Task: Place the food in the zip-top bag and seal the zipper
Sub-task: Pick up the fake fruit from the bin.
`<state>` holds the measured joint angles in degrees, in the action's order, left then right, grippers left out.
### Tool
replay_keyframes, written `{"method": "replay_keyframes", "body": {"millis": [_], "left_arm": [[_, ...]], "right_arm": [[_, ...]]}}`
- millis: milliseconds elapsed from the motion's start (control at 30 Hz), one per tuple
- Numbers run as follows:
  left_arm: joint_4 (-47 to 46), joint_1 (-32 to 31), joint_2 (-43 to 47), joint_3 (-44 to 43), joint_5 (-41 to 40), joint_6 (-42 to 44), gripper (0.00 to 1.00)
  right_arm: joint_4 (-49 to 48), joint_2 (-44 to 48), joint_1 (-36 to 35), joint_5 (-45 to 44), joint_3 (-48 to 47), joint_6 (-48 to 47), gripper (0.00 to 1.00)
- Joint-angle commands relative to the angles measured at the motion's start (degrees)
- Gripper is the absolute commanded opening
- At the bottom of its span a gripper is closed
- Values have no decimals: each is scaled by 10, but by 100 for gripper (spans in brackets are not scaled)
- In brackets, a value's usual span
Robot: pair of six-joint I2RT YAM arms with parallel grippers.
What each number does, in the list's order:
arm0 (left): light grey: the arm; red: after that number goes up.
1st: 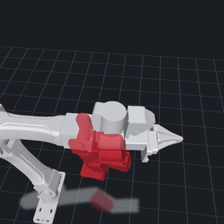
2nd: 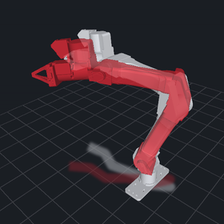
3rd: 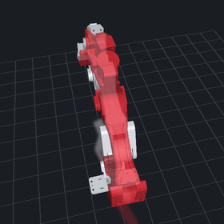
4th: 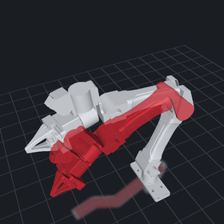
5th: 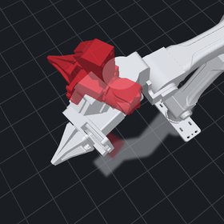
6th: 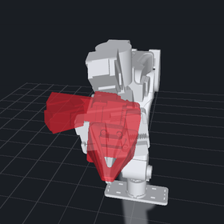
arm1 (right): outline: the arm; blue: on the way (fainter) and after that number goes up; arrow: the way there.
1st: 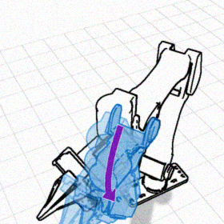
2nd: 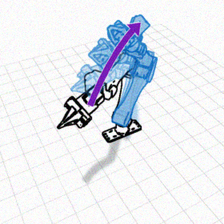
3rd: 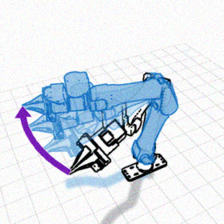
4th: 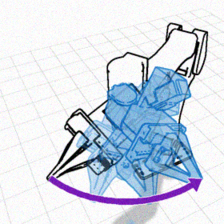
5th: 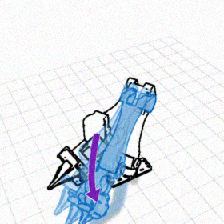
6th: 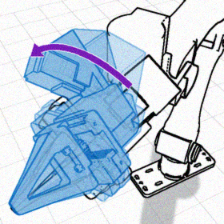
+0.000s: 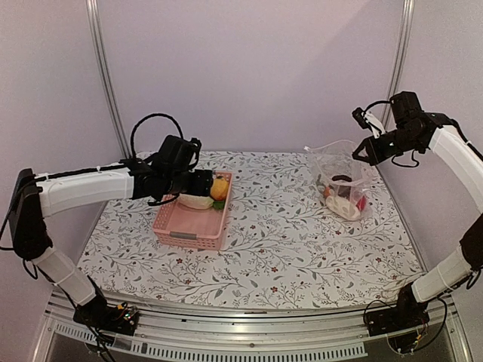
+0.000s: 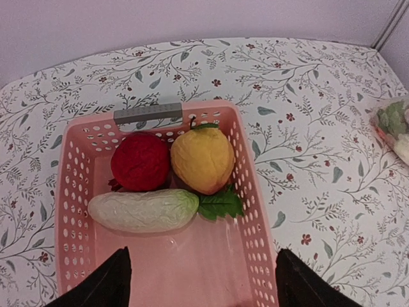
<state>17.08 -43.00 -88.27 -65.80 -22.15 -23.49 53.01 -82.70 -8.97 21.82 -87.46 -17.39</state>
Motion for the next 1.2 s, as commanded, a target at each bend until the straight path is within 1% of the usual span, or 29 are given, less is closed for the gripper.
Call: {"method": "replay_keyframes", "body": {"millis": [0, 133, 300, 400, 467, 700, 1167], "left_arm": [[7, 52, -56, -35, 118, 18, 76], [7, 86, -111, -75, 185, 22, 71], [17, 103, -186, -137, 229, 24, 71], [37, 104, -228, -181, 224, 16, 73], [52, 104, -253, -205, 203, 5, 74], [75, 107, -304, -255, 174, -20, 75], [76, 120, -381, -310, 181, -38, 74]], "right_arm": [[-15, 30, -1, 41, 25, -10, 0], [-15, 40, 0, 53, 48, -14, 0], [-14, 48, 0, 59, 59, -18, 0], [-14, 51, 0, 62, 61, -19, 0], [-14, 52, 0, 64, 64, -19, 0], [-14, 56, 0, 66, 75, -22, 0], [-12, 54, 0, 72, 79, -20, 0]]}}
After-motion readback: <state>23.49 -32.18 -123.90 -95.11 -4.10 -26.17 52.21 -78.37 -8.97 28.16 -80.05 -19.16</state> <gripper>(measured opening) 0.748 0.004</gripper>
